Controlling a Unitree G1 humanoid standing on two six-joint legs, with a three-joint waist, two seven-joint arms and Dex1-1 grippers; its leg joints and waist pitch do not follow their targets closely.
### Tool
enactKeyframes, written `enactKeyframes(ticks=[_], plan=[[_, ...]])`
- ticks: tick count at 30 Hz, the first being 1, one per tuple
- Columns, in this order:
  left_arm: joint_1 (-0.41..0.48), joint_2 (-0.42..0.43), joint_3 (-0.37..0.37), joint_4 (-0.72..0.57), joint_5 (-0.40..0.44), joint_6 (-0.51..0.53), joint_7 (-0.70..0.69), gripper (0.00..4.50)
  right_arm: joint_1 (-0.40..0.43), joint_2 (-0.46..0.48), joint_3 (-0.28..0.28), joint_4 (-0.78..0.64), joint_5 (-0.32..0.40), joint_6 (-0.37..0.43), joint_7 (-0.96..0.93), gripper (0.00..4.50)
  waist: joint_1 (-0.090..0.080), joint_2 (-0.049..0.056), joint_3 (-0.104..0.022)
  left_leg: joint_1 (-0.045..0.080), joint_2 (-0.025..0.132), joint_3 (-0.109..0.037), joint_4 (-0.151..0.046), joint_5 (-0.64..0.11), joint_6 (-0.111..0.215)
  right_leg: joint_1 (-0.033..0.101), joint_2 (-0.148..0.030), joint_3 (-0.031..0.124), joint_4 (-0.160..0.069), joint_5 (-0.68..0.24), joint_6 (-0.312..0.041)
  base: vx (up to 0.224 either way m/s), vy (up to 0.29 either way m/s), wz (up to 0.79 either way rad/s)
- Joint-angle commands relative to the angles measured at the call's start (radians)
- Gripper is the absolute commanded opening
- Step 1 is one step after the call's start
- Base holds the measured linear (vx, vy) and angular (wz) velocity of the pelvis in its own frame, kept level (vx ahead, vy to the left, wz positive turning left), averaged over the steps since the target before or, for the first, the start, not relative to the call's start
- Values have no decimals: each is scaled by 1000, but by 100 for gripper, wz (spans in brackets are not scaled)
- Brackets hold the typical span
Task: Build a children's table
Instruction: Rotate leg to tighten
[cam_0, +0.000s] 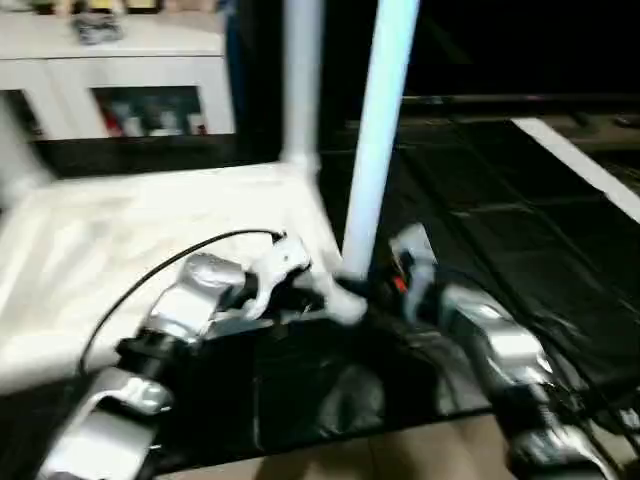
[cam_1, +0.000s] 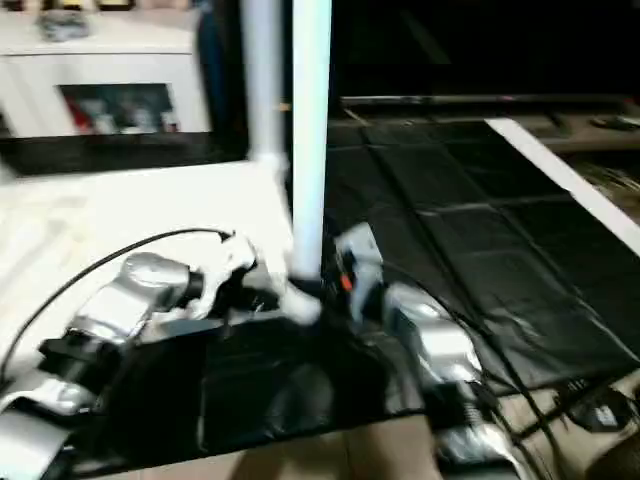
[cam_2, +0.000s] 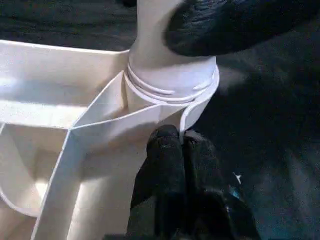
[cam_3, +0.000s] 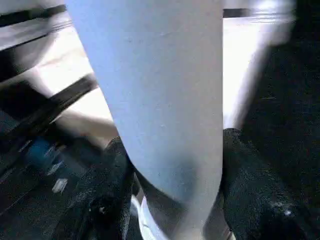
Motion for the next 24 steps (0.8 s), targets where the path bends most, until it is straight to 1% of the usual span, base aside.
enactKeyframes(ticks=[1,2,3,4,5,6,7,8,10,11,12,13,14,15,17,20,22,23,24], plan=[[-50,-95,-4,5,-34,5,87,0,-34,118,98,50,16,42,-28,207,3,1,-50,-22,0,-1,-73,-239,26,54,-53,28,-103,-569,-46,0,0,0],[-57,-106,11,6,-31,13,107,0,-46,133,99,65,-9,34,-68,207,3,0,-49,-22,1,0,-74,-231,33,51,-55,32,-103,-557,-49,0,0,0],[-57,-105,12,6,-30,13,108,0,-47,134,99,68,-12,35,-74,203,4,1,-51,-22,3,1,-76,-220,39,53,-55,36,-100,-531,-59,0,0,0],[-57,-105,13,4,-28,13,108,0,-49,138,99,73,-19,36,-86,203,5,-3,-52,-22,4,2,-76,-211,44,52,-56,39,-98,-514,-65,0,0,0],[-52,-98,12,-7,-23,10,103,0,-50,143,100,80,-32,32,-97,203,7,-1,-52,-22,8,2,-79,-194,48,52,-56,45,-89,-473,-84,0,0,0],[-52,-98,12,-7,-23,10,103,0,-50,143,100,80,-32,32,-97,203,7,0,-53,-25,9,2,-80,-186,50,54,-56,47,-85,-451,-92,0,0,0],[-47,-91,10,-16,-20,10,95,0,-47,143,103,80,-39,20,-93,203,9,1,-56,-24,12,3,-80,-164,54,56,-58,51,-77,-397,-112,0,0,0],[-44,-89,10,-21,-19,12,93,0,-47,144,103,83,-41,13,-93,203,10,0,-57,-23,14,6,-79,-142,58,56,-57,54,-70,-347,-135,0,0,0],[-36,-76,7,-27,-15,9,82,0,-45,142,101,86,-37,1,-77,268,13,4,-59,-23,14,8,-78,-118,65,58,-58,57,-63,-302,-161,0,0,0],[-34,-69,5,-28,-15,4,74,0,-43,138,100,85,-34,-1,-65,268,14,4,-60,-24,13,9,-78,-104,68,60,-57,58,-60,-279,-172,0,0,0],[-30,-60,3,-31,-17,1,61,0,-38,130,99,80,-30,-3,-49,268,15,5,-60,-24,13,9,-78,-100,69,61,-57,59,-60,-271,-176,0,0,0],[-28,-54,1,-32,-19,-1,55,0,-34,123,99,77,-29,-8,-39,280,16,5,-61,-26,14,9,-78,-89,71,63,-58,60,-57,-256,-184,0,0,0],[-27,-49,-2,-33,-20,-4,48,0,-30,116,100,73,-28,-15,-27,297,17,5,-61,-26,15,9,-78,-79,72,64,-58,60,-55,-238,-190,0,0,0],[-26,-43,-4,-34,-20,-7,41,0,-24,107,98,65,-24,-17,-16,297,16,5,-60,-26,14,10,-78,-77,72,63,-57,60,-55,-235,-191,0,0,0],[-21,-22,-12,-38,-21,-21,6,0,3,63,96,25,-6,-28,54,319,17,6,-60,-24,15,10,-78,-84,77,65,-57,60,-55,-228,-195,0,0,0],[-15,-2,-23,-44,-22,-39,-37,0,26,13,95,-10,5,-31,115,346,21,6,-60,-23,18,11,-78,-79,88,64,-58,63,-51,-200,-211,0,0,0],[-13,7,-29,-48,-21,-44,-56,0,34,-8,94,-24,8,-30,138,364,24,4,-60,-22,18,12,-78,-88,86,66,-58,63,-52,-213,-210,0,0,0],[-9,18,-36,-52,-21,-49,-77,0,42,-31,94,-38,13,-32,167,381,26,13,-58,-22,18,11,-79,-94,84,66,-59,62,-54,-221,-209,0,0,0],[-2,40,-49,-58,-20,-62,-122,0,60,-83,96,-71,26,-33,241,381,27,11,-58,-22,18,12,-79,-101,83,65,-58,63,-57,-229,-204,0,0,0]])
